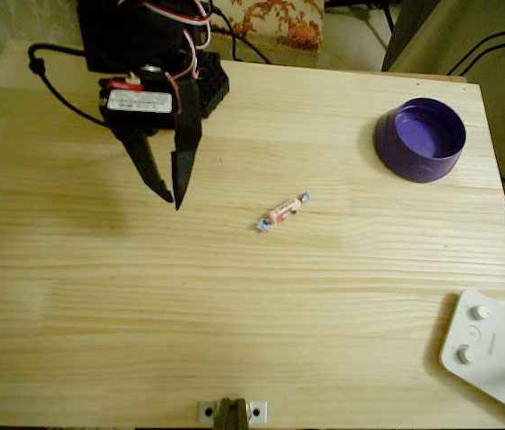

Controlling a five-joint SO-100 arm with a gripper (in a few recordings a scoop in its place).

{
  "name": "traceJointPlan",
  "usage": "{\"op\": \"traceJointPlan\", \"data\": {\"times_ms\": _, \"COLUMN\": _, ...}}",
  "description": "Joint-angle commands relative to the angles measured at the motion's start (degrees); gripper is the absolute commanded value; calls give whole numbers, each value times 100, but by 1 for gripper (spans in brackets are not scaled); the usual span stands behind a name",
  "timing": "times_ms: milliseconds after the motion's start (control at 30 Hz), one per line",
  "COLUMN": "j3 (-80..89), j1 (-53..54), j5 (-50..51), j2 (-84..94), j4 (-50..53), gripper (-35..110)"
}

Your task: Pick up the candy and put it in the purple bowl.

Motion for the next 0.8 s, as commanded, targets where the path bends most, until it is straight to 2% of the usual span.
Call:
{"op": "traceJointPlan", "data": {"times_ms": 0, "j3": 44, "j1": 211, "j5": 598, "j2": 431, "j4": -325, "gripper": 0}}
{"op": "traceJointPlan", "data": {"times_ms": 767, "j3": 53, "j1": 272, "j5": 598, "j2": 431, "j4": -325, "gripper": 0}}
